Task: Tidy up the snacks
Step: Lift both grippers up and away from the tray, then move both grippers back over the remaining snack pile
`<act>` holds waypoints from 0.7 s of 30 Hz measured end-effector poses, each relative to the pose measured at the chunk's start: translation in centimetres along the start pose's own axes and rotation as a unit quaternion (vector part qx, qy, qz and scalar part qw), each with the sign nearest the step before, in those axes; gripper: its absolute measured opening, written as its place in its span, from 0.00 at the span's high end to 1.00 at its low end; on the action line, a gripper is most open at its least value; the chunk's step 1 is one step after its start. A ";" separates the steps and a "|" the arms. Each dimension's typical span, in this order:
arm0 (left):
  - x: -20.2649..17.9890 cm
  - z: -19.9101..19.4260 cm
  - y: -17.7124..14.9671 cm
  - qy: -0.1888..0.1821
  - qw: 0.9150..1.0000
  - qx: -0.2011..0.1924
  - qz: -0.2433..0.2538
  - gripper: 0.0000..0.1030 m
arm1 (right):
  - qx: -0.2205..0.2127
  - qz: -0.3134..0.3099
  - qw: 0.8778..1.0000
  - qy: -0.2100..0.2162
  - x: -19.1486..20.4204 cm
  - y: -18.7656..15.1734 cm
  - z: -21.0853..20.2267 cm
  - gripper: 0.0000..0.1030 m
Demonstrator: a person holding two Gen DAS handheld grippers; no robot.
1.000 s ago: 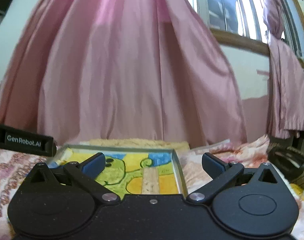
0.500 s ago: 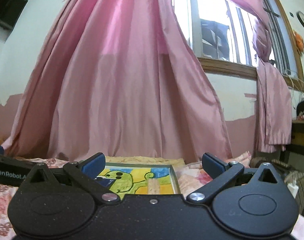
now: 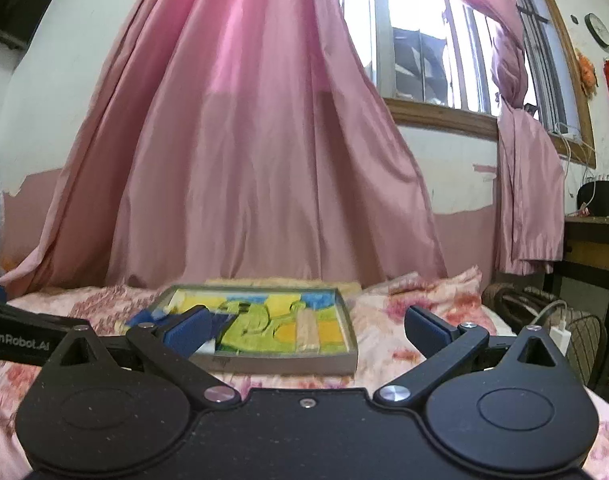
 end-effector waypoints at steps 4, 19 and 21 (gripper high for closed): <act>0.0 -0.3 -1.7 -0.002 1.000 0.017 -0.001 0.00 | 0.026 -0.006 1.000 0.002 0.4 -1.7 -0.9 0.01; 1.5 0.9 -7.7 0.004 0.996 0.086 0.004 0.00 | 0.138 -0.017 0.990 0.029 2.8 -6.7 0.0 0.01; 1.6 1.3 -8.2 0.002 0.996 0.092 0.006 0.00 | 0.153 -0.018 0.988 0.033 3.0 -7.3 0.4 0.01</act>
Point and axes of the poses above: each gripper's, at about its wrist camera, not at the fingertips, and z roughly the way its jaws point, x to its left, y to its top, the point moved 7 cm from there along z, roughly the way its jaws point, and after that the axes turned 12 degrees about z, right-handed, at the moved point
